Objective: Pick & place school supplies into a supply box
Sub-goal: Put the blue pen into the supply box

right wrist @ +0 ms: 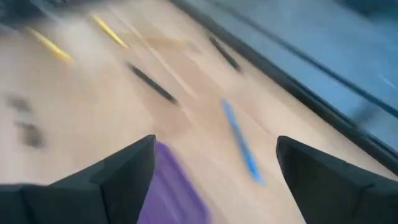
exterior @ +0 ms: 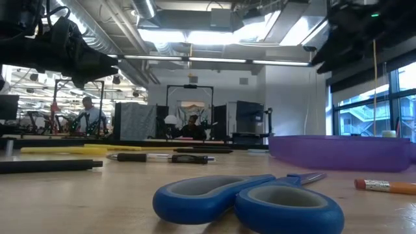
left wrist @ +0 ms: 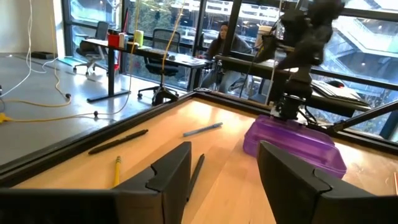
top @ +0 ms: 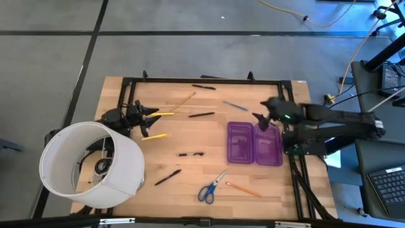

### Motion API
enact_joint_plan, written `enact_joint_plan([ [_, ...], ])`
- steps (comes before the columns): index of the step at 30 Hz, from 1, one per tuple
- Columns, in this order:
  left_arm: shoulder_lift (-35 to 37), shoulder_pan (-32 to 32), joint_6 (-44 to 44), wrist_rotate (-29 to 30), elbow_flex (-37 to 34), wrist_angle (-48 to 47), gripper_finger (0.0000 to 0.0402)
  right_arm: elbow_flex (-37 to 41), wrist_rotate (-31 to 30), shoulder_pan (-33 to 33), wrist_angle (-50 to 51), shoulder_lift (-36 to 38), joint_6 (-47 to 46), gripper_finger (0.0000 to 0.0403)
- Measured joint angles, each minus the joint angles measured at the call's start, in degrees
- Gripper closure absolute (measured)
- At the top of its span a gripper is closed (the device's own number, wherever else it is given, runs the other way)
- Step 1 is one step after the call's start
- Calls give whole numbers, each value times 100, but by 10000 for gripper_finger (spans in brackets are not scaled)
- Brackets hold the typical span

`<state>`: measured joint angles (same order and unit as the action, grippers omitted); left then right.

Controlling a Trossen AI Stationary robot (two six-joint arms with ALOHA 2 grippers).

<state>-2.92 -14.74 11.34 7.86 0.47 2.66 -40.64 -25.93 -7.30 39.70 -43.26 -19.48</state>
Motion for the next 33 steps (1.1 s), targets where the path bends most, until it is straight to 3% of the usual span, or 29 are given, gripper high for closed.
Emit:
enact_joint_plan([
  [3,1,0,-7,0,0,-2,227,-751,117,-691,736,-1109,31,69],
  [9,2,0,-7,-2,0,-9,226,-1344,1430,-1846,827,-2826,752,69],
  [14,0,0,-7,-2,0,-9,228,-1350,1317,-2394,424,-3815,1474,69],
  [18,1,0,-9,-2,0,-9,226,-1342,1344,-2643,109,-4344,1683,69],
  [25,0,0,-9,-2,0,-9,230,-1342,2136,-2862,-254,-4908,2002,69],
  [33,1,0,-9,-2,0,-9,230,-1340,2061,-2860,-454,-5398,2076,69],
])
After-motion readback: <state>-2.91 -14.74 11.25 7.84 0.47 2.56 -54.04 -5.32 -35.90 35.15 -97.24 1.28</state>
